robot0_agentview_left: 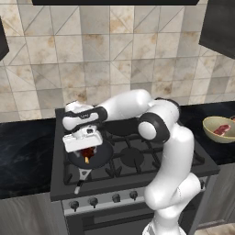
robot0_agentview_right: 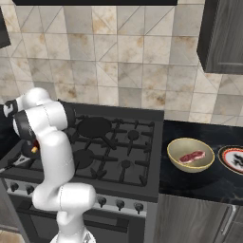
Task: Place one of the steaks on the plate and the other in the bowl. Then place the bowl in the fridge.
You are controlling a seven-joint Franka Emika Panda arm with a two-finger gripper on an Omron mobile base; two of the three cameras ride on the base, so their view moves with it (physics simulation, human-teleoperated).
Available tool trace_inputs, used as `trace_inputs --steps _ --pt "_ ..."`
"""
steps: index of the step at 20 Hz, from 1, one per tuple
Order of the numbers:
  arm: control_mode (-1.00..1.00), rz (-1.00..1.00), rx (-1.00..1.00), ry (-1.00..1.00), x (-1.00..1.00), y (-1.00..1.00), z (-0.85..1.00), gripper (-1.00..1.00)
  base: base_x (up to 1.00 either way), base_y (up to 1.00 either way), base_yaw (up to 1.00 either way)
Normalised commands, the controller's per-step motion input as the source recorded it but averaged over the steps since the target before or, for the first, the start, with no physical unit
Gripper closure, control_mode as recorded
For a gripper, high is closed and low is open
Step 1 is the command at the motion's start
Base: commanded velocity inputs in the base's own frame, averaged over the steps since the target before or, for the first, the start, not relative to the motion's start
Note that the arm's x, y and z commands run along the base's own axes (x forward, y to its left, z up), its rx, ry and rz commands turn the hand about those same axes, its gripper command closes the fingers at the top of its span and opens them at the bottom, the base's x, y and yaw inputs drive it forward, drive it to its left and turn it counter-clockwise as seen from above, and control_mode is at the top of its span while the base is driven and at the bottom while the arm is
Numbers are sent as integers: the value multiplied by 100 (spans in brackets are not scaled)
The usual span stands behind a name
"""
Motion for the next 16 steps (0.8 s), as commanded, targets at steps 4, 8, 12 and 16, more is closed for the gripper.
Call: trace_inputs --steps 4,8,12,16 --pt "-100 1 0 -2 32 -4 0 -100 0 0 0" --pt "-100 0 0 -4 5 20 -3 -100 0 0 0" --pt "-100 -2 0 -11 0 12 -19 -100 0 0 0" --pt "-100 0 0 -12 0 0 -25 -100 0 0 0"
